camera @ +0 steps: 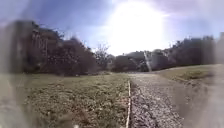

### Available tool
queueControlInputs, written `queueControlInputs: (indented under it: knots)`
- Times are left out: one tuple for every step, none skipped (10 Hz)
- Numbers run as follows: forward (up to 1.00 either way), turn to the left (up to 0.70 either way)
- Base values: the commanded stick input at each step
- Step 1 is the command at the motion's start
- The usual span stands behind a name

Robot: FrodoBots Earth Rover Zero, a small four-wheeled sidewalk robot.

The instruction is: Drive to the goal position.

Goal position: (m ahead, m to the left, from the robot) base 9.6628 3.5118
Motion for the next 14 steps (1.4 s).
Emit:
queueControlInputs:
  knots:
    - [0.7,0.0]
    - [0.7,0.0]
    - [0.7,0.0]
    - [0.7,0.0]
    - [0.7,0.0]
    - [0.7,0.0]
    - [0.7,0.0]
    - [0.7,0.0]
    - [0.7,0.0]
    - [0.7,0.0]
    - [0.7,0.0]
    - [0.7,0.0]
    - [0.7,0.0]
    - [0.7,-0.2]
